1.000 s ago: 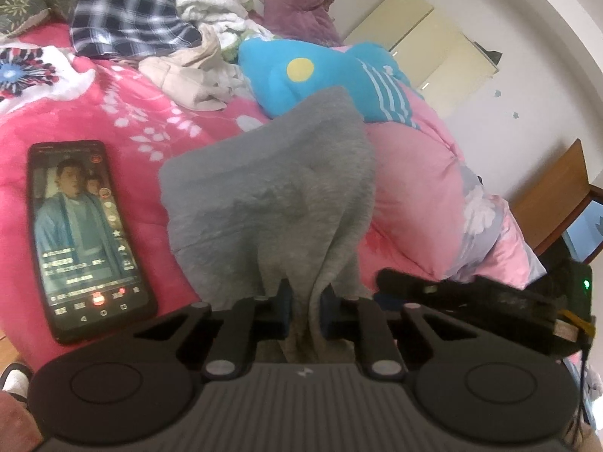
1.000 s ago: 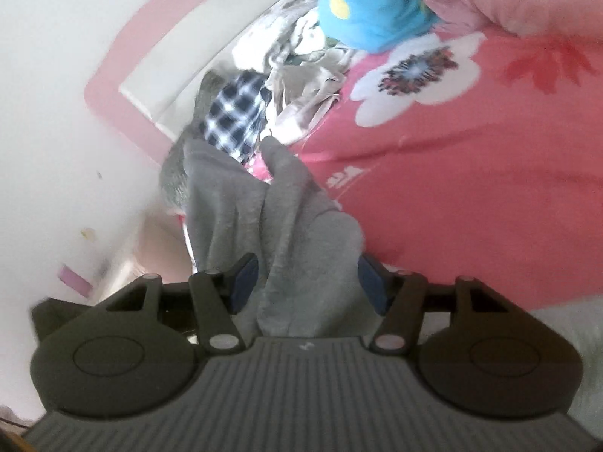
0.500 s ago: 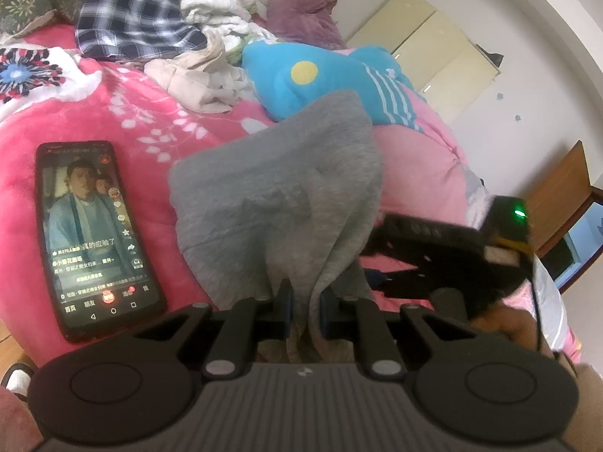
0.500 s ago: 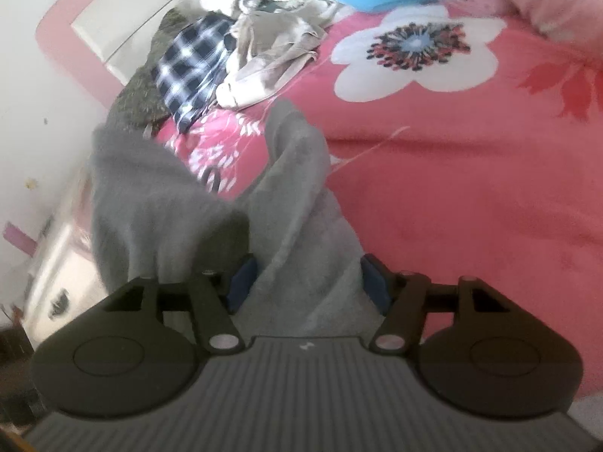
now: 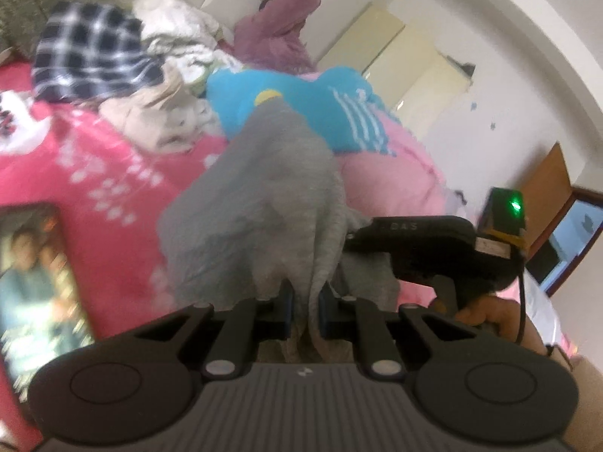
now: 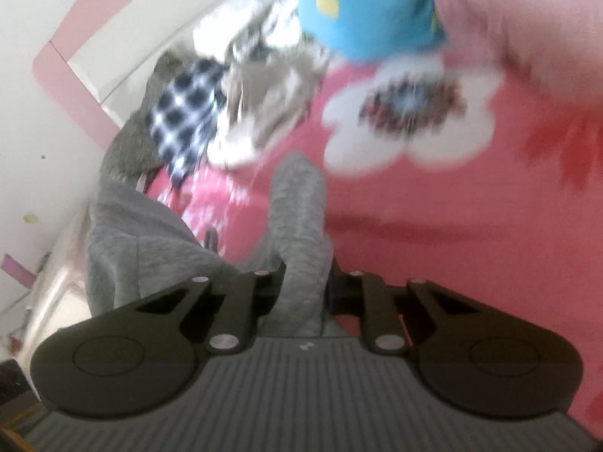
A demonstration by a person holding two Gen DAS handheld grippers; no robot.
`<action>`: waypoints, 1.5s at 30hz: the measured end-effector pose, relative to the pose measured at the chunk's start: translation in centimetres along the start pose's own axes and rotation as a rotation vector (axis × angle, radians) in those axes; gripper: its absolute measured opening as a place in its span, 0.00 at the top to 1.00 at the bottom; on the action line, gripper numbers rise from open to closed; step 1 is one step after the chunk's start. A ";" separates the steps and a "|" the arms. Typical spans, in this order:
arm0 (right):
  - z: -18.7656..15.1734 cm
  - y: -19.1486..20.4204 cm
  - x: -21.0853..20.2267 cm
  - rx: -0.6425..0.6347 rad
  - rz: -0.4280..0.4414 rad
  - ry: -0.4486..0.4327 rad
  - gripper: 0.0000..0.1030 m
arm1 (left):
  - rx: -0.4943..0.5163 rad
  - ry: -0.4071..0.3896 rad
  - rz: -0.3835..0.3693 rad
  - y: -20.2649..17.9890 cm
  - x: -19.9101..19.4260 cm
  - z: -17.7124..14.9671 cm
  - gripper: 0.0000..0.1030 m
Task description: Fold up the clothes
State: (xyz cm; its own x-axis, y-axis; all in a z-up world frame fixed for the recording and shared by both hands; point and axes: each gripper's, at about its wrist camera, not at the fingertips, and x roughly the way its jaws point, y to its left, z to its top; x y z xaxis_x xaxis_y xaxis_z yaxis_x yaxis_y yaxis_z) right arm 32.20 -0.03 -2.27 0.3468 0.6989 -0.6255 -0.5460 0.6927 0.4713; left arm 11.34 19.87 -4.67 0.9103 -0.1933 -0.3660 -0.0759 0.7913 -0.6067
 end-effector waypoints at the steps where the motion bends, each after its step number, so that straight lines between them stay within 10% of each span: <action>1: 1.0 0.1 -0.5 -0.023 -0.014 -0.037 0.89 | -0.006 -0.018 -0.004 -0.2 0.7 0.7 0.88; 17: 17.0 -2.0 2.9 -0.328 -0.033 -0.280 0.89 | -0.224 -0.140 0.242 6.9 7.0 4.2 0.89; 26: 15.7 -11.3 13.4 -0.160 -0.277 -0.081 0.74 | -0.253 -0.049 0.280 7.4 7.4 3.4 0.85; 36: 14.4 -7.8 1.7 -0.188 -0.246 -0.198 0.38 | -0.279 -0.031 0.211 7.4 7.3 3.4 0.57; 45: 3.6 -3.1 -9.0 -0.377 -0.235 -0.114 0.19 | -0.220 -0.003 0.162 6.0 7.5 3.1 0.52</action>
